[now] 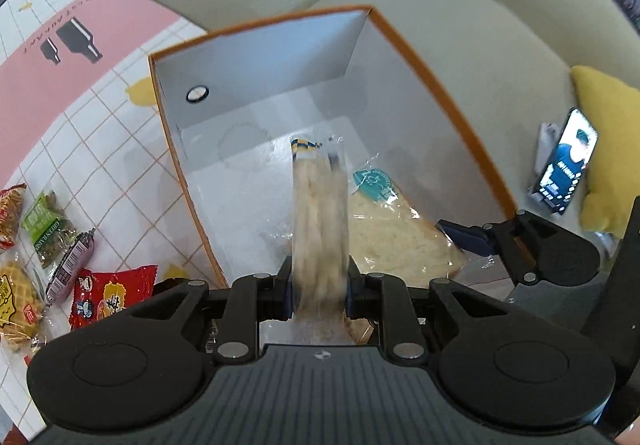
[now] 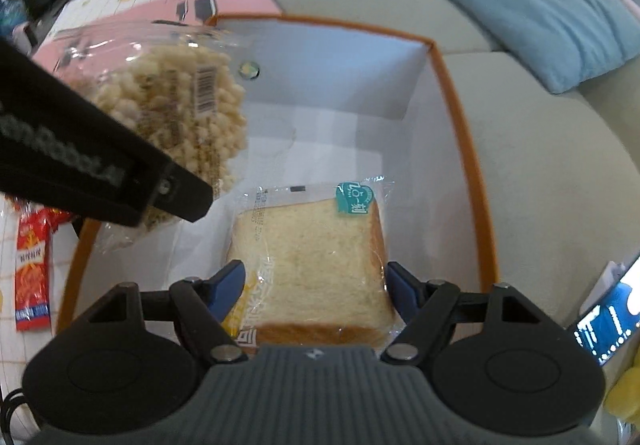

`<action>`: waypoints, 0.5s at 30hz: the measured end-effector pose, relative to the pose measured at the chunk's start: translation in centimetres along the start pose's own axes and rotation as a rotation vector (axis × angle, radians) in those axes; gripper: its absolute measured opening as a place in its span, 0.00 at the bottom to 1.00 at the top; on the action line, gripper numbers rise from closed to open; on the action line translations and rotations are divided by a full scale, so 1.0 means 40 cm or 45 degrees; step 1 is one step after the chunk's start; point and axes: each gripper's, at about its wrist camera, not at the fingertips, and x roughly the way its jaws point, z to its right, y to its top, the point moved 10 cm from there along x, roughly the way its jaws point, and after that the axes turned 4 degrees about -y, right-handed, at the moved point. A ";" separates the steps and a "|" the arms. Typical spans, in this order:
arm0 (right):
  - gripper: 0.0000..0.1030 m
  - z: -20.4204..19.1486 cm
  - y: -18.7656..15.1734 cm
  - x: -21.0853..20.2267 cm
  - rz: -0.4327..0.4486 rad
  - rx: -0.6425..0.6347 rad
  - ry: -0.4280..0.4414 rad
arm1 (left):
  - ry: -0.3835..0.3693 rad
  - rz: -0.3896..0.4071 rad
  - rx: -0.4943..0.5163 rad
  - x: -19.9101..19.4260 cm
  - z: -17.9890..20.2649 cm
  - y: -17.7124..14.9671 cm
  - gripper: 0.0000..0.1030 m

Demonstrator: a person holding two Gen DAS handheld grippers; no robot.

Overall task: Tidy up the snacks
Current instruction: 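Carry the peanut bag and bread slice into the orange box and release both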

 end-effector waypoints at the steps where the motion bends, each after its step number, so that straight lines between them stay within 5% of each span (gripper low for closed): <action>1: 0.72 -0.002 -0.001 0.007 -0.010 0.009 0.012 | 0.008 -0.012 -0.004 0.007 -0.005 0.002 0.24; 10: 0.73 0.004 -0.004 0.064 -0.098 0.015 0.039 | 0.032 -0.096 -0.075 0.056 -0.038 -0.003 0.25; 15: 0.74 0.001 -0.014 0.084 -0.151 0.002 0.042 | 0.001 -0.099 -0.067 0.047 -0.031 -0.006 0.45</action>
